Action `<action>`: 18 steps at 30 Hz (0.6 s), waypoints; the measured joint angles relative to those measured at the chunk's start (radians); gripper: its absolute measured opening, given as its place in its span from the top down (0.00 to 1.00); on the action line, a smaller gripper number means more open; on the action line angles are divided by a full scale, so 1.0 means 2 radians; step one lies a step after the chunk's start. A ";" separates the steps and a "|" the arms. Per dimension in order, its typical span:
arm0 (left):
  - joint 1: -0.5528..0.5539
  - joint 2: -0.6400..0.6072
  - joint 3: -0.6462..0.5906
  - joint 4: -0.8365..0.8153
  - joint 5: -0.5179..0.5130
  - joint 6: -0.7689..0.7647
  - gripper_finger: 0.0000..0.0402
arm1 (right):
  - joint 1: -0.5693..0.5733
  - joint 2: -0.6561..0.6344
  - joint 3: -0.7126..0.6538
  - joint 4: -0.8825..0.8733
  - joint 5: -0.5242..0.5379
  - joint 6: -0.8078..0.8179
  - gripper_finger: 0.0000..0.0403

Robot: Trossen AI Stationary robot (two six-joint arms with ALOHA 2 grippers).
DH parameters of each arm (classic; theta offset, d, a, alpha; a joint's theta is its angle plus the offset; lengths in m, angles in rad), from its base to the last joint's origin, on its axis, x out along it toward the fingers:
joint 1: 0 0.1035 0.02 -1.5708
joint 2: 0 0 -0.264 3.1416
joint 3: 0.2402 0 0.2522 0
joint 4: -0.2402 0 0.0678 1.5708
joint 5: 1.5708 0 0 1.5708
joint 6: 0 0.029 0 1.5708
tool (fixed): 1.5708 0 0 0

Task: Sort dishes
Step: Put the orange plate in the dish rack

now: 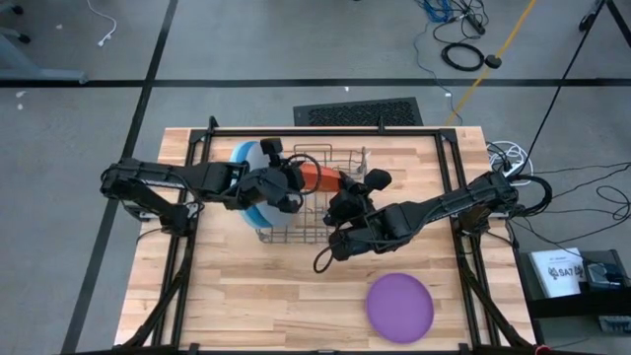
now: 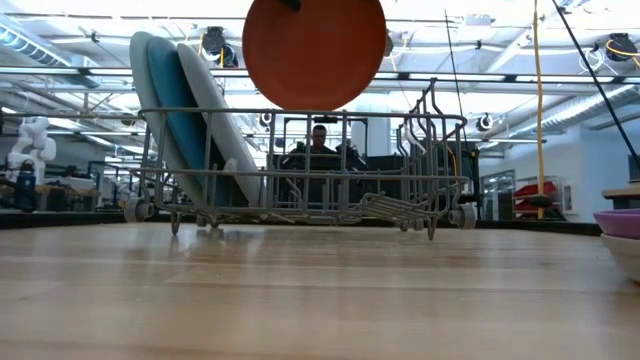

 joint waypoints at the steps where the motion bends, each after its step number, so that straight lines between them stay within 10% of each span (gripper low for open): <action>1: 0.005 0.000 0.002 -0.001 0.012 0.010 0.96 | 0.000 0.000 0.000 0.000 0.000 -0.003 0.97; 18: 0.053 0.001 0.023 -0.061 0.136 0.174 0.96 | 0.046 -0.019 0.000 0.032 -0.052 -0.050 0.52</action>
